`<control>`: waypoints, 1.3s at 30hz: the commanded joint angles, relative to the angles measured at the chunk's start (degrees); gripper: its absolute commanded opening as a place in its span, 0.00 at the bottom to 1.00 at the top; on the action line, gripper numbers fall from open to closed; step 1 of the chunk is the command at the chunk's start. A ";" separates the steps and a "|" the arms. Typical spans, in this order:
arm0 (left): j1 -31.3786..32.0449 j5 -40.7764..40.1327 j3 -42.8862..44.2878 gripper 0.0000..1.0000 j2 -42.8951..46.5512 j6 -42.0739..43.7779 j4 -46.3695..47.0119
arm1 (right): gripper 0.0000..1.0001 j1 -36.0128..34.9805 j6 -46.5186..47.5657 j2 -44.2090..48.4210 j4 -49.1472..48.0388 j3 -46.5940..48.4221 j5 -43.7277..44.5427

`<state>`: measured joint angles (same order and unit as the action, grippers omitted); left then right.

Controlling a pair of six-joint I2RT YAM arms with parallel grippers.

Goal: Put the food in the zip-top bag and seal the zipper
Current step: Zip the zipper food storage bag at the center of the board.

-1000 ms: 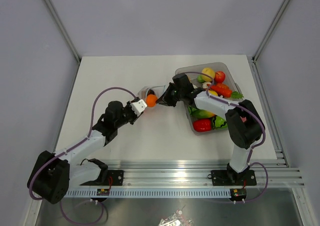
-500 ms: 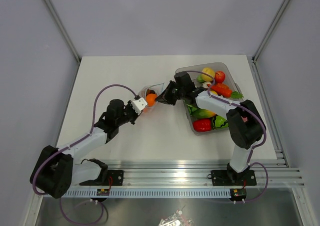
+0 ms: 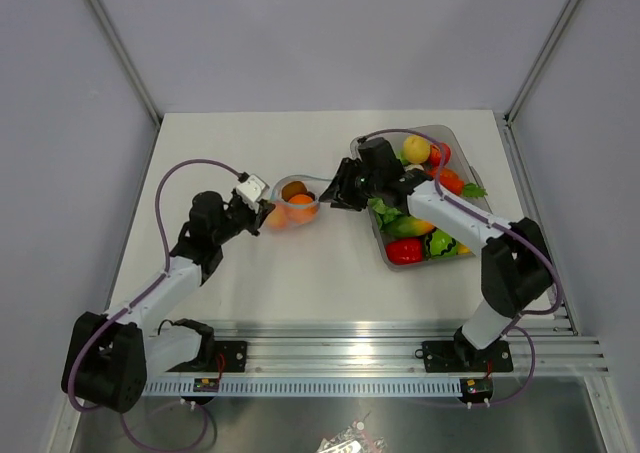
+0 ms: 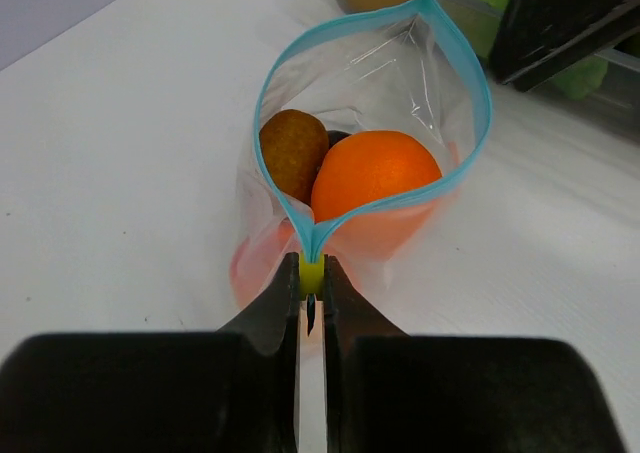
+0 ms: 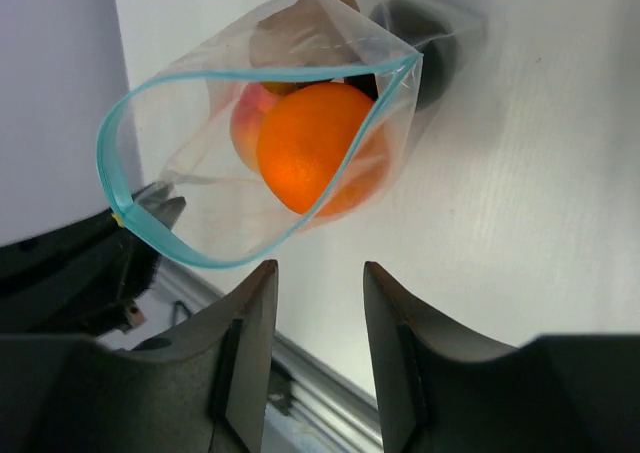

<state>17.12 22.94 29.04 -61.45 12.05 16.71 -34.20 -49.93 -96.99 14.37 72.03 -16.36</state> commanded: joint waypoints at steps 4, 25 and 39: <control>-2.88 8.25 4.18 0.00 -0.78 1.12 0.36 | 0.42 -0.43 25.38 5.76 16.29 13.91 9.93; -8.16 20.65 11.57 0.00 -8.42 10.62 -6.78 | 0.48 -5.80 85.08 -17.35 23.07 38.18 1.34; -9.21 22.59 13.41 0.00 -9.92 13.43 -9.68 | 0.39 -4.04 87.02 -28.51 26.58 52.59 -5.87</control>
<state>8.29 43.05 40.03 -71.13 23.77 5.50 -39.44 35.99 -123.35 38.50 120.44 -17.93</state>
